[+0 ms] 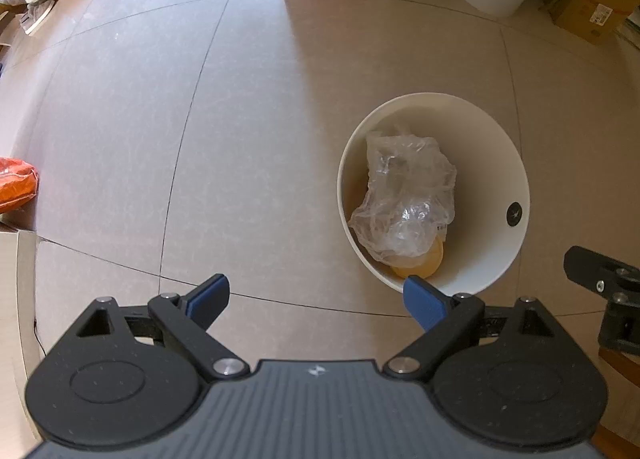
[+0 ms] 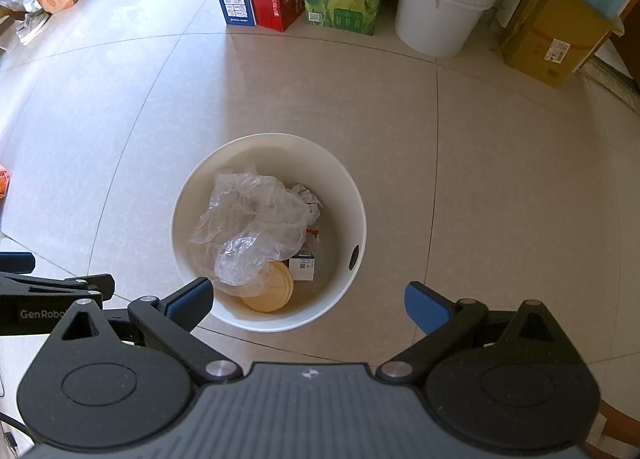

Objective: Collect trash

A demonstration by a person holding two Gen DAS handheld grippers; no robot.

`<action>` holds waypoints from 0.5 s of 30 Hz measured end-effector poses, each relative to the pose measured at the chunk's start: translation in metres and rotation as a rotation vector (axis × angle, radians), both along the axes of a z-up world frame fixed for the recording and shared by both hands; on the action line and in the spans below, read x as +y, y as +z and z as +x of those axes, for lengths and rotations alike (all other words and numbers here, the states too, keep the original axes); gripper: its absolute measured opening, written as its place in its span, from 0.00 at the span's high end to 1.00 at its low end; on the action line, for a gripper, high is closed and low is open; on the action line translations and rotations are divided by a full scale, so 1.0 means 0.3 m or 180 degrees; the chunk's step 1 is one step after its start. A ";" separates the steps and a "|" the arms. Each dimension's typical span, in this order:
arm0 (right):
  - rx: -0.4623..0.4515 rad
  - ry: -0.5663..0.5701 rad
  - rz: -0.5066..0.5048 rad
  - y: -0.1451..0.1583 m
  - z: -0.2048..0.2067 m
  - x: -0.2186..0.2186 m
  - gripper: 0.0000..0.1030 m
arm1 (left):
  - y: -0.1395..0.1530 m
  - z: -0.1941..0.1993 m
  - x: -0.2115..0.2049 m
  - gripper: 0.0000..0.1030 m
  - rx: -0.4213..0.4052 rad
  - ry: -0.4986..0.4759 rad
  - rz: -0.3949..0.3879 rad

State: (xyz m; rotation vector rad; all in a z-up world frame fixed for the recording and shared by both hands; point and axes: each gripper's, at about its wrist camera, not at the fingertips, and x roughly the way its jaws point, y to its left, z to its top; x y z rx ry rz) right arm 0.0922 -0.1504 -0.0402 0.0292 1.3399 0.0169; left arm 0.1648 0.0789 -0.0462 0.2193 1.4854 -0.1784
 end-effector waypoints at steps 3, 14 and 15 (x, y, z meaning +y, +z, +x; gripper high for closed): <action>0.0013 -0.0006 -0.0001 -0.003 0.001 -0.001 0.00 | 0.000 0.002 -0.002 0.09 0.0004 -0.0001 0.0008; 0.0029 -0.0026 -0.0007 -0.008 0.006 -0.005 0.00 | -0.003 0.001 -0.007 0.09 0.0016 -0.0004 0.0008; 0.0033 -0.0027 -0.0006 -0.009 0.007 -0.005 0.00 | -0.003 0.001 -0.008 0.09 0.0016 -0.0006 0.0009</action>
